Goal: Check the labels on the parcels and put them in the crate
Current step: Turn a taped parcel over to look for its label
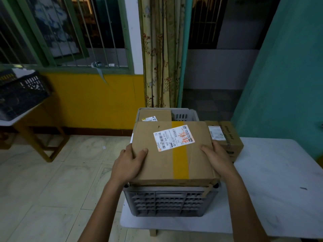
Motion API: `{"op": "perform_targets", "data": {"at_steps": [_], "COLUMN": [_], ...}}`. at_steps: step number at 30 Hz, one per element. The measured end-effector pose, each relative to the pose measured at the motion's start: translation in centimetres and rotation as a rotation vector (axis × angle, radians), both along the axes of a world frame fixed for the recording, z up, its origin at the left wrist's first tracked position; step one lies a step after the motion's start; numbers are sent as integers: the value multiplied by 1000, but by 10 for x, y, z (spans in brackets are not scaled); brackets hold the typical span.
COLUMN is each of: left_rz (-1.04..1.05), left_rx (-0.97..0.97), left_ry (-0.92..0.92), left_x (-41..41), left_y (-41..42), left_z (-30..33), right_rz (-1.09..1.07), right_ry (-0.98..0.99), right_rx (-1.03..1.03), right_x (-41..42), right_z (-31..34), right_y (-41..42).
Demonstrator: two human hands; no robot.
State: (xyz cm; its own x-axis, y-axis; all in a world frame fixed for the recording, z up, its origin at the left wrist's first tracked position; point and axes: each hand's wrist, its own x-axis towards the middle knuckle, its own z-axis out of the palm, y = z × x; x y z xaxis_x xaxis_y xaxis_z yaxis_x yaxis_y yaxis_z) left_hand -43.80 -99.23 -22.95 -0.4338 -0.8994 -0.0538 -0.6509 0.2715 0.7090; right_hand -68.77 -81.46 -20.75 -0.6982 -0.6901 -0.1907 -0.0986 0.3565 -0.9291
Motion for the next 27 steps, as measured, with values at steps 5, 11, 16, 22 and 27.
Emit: {"op": "perform_targets", "data": {"at_steps": [5, 11, 16, 22, 27], "left_rz": [-19, -3, 5, 18, 22], "left_rx": [-40, -48, -67, -143, -174], "left_ry": [-113, -89, 5, 9, 25], "left_x": [-8, -3, -2, 0, 2], "left_y": [-15, -1, 10, 17, 14], "left_z": [11, -5, -18, -29, -35], "right_rz": [1, -7, -39, -103, -109], "right_ry": [-29, -15, 16, 94, 97], "right_rx": [6, 53, 35, 33, -4], "right_x": [-5, -3, 10, 30, 34], "right_z": [3, -10, -16, -30, -29], "right_y": [-4, 0, 0, 2, 2]}}
